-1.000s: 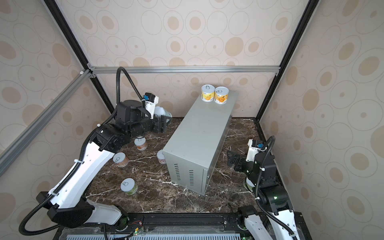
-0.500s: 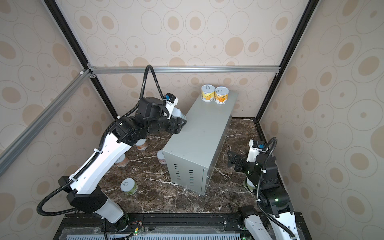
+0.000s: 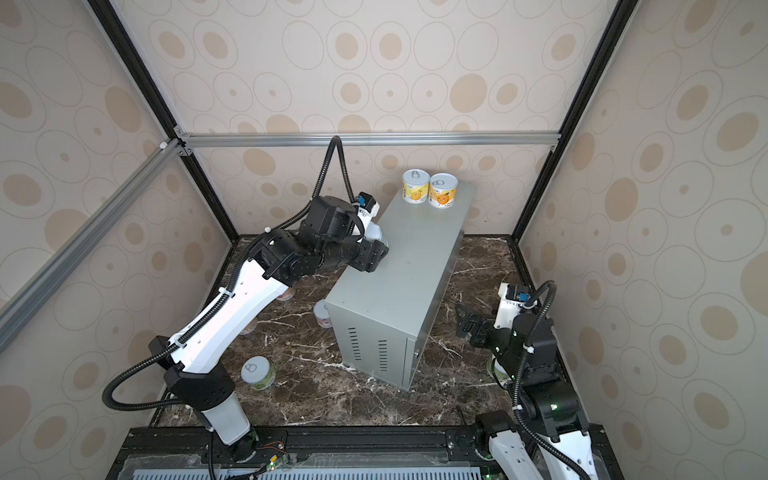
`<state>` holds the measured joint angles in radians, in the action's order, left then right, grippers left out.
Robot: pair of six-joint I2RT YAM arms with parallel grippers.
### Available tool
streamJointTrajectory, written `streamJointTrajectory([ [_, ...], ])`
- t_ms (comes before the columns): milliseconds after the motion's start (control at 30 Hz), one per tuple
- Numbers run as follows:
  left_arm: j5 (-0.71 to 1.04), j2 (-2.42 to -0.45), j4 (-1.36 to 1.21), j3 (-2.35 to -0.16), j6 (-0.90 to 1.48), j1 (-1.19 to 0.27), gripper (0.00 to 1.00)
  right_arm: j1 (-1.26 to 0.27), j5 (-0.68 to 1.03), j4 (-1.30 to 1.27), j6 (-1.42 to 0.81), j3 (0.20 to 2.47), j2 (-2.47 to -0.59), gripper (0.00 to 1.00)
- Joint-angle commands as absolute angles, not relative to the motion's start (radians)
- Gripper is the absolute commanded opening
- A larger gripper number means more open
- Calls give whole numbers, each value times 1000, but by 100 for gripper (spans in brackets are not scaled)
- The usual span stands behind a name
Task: Place and organize the canned foods onto the counter
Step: 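Carry the pale blue can over the cabinet top toward the yellow cans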
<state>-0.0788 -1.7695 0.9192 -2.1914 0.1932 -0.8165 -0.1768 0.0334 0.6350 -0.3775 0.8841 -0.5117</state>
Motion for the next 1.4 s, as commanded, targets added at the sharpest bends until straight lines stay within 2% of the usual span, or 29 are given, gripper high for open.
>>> streamJointTrajectory([
  [0, -110, -1794, 927, -2290, 157, -839, 70, -187, 6, 627, -363, 874, -494, 99],
  [100, -109, -1810, 927, -2307, 155, -846, 74, -187, 2, 633, -360, 877, -488, 99],
  [267, -90, -1812, 918, -2315, 147, -851, 89, -190, -3, 643, -356, 883, -481, 99],
  [433, -96, -1801, 907, -2316, 139, -854, 98, -190, -6, 659, -353, 900, -483, 99],
  [600, -86, -1728, 830, -2236, 128, -854, 99, -190, -8, 676, -353, 918, -482, 99],
  [900, -30, -1472, 484, -1778, 94, -853, 99, -191, 9, 699, -367, 939, -487, 99],
  [1100, 2, -1414, 344, -1615, 102, -853, 99, -190, 15, 708, -372, 954, -489, 99],
  [1367, -68, -1399, 210, -1505, 113, -850, 99, -190, 20, 713, -370, 959, -495, 99],
])
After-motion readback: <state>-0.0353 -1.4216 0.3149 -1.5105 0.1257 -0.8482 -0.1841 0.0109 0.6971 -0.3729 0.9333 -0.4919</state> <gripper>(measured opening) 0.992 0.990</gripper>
